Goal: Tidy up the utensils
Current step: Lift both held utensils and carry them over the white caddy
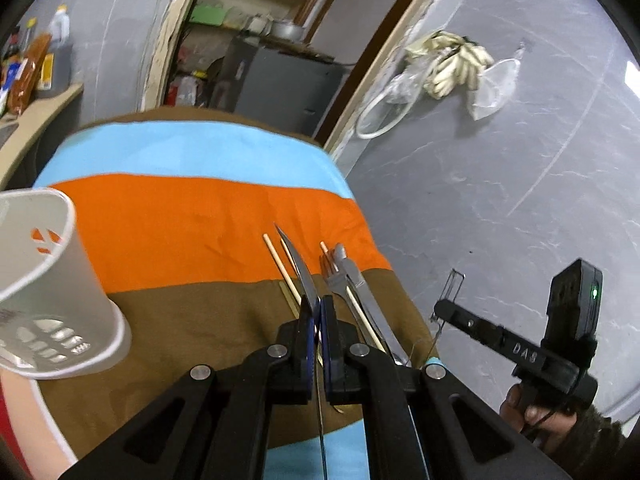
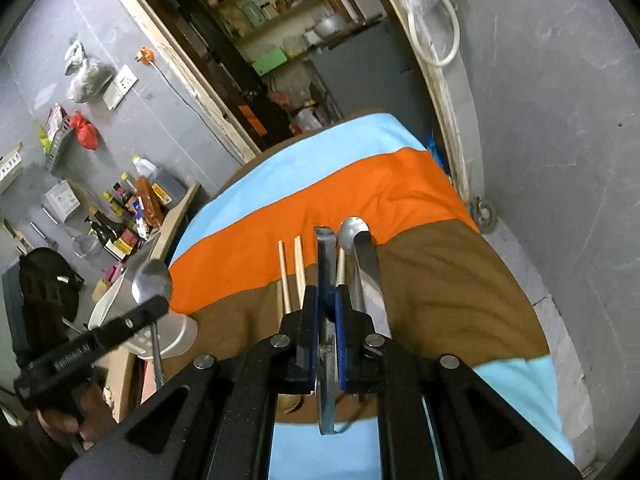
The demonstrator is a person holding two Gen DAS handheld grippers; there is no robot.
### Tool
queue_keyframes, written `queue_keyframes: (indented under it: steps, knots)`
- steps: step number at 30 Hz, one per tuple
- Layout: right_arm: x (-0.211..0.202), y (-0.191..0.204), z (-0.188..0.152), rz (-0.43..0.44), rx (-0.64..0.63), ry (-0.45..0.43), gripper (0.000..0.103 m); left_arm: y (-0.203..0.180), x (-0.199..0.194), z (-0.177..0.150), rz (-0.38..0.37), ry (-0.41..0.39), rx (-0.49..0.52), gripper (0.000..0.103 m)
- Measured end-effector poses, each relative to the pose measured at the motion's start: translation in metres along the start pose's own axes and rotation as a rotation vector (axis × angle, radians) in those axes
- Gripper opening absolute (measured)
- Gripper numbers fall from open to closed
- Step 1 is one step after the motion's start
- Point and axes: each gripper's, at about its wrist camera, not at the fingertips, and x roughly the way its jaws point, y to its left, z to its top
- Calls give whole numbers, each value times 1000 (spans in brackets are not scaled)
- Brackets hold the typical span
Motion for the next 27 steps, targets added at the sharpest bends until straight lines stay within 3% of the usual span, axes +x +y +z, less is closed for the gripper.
queue_keyframes:
  steps: [6, 12, 19, 27]
  knots:
    - [-33, 26, -7, -27, -35, -87, 7, 13, -48, 8, -37, -78, 17, 3]
    - [-58, 73, 9, 20, -96, -170, 7, 55, -105, 35, -33, -207, -56, 3]
    - [-55, 161, 33, 170, -206, -256, 7, 120, -166, 64, 100, -378, -110, 3]
    - [-17, 245, 43, 273, -319, -277, 7, 175, -185, 78, 220, -515, -175, 3]
